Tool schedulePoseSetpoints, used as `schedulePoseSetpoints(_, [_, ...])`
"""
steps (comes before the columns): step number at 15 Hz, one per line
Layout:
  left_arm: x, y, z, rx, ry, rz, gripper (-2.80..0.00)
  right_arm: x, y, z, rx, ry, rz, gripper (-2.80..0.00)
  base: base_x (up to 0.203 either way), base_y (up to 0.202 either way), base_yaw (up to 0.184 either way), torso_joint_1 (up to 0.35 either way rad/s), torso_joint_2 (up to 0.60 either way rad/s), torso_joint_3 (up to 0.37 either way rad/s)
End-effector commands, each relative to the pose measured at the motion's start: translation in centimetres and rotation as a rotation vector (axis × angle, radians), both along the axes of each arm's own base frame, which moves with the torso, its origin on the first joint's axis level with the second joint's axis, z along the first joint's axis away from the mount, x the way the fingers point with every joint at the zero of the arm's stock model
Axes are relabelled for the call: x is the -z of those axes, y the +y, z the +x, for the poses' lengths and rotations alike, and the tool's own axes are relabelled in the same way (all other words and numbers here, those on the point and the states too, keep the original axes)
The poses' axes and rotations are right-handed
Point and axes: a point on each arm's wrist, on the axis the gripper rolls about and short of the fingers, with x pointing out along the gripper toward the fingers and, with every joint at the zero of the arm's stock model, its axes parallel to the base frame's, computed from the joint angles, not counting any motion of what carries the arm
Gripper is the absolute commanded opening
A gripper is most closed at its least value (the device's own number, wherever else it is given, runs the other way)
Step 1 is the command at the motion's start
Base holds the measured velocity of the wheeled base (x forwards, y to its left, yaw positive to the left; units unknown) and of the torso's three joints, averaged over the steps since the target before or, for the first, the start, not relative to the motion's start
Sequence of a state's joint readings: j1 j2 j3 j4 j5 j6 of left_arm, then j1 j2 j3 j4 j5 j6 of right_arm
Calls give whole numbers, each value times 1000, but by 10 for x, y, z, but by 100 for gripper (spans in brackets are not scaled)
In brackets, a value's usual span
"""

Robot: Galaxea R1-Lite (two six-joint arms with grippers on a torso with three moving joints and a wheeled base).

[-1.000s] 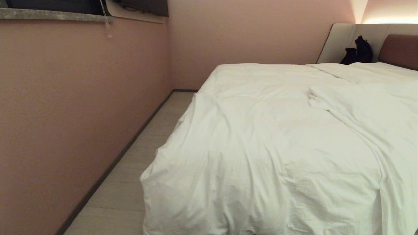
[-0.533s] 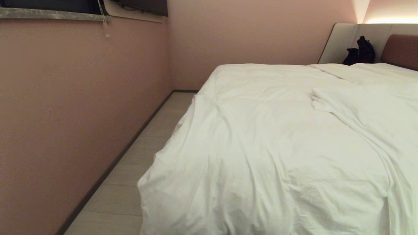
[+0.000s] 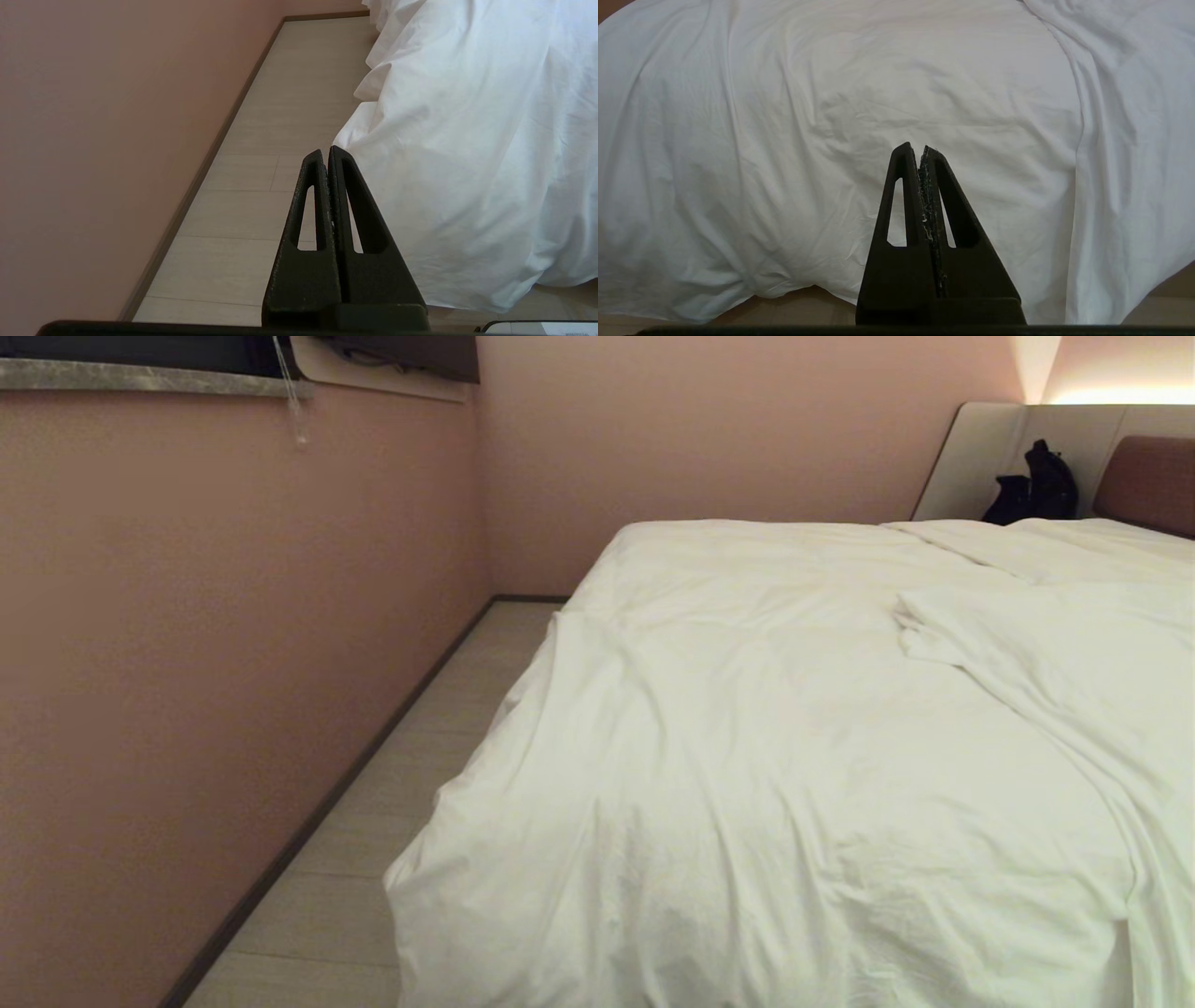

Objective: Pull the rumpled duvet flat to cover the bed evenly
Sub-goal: Flatten the corners of the folded blanket

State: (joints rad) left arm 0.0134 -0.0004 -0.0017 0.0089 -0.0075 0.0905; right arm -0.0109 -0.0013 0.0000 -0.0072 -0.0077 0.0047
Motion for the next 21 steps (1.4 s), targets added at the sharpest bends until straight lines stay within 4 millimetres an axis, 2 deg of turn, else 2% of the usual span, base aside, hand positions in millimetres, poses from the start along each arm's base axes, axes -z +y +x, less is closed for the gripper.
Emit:
schedulePoseSetpoints(1, [0,0,0,0,1,-2,-280,0,0,0,0,1,0,-280,0,0,0,0,0,0])
schedulePoseSetpoints(7, [-3,0,0,-1,-18,-9,-280,0,0,0,0,1,0,-280,0,0,0,0,0,0])
schedulePoseSetpoints(8, [-6,0,-1,3,-33,-19,-280,0,0,0,0,1,0,-280,0,0,0,0,0,0])
schedulePoseSetpoints(10, [-26,-1,-8,39,-94,-89,-280,0,0,0,0,1,0,-280,0,0,0,0,0,0])
schedulePoseSetpoints(12, [-31,-1,-8,66,-86,-128,-280,0,0,0,0,1,0,-280,0,0,0,0,0,0])
schedulePoseSetpoints(13, [-43,-2,-9,90,-80,-170,-280,0,0,0,0,1,0,-280,0,0,0,0,0,0])
schedulePoseSetpoints(15, [-89,-3,1,149,-41,-275,-280,0,0,0,0,1,0,-280,0,0,0,0,0,0])
schedulePoseSetpoints(16, [-110,-3,17,172,20,-328,-280,0,0,0,0,1,0,-280,0,0,0,0,0,0])
schedulePoseSetpoints(18, [-147,-5,74,209,162,-438,-280,0,0,0,0,1,0,-280,0,0,0,0,0,0])
schedulePoseSetpoints(20, [-166,-6,142,235,276,-528,-280,0,0,0,0,1,0,-280,0,0,0,0,0,0])
schedulePoseSetpoints(21, [-168,-7,179,255,321,-564,-280,0,0,0,0,1,0,-280,0,0,0,0,0,0])
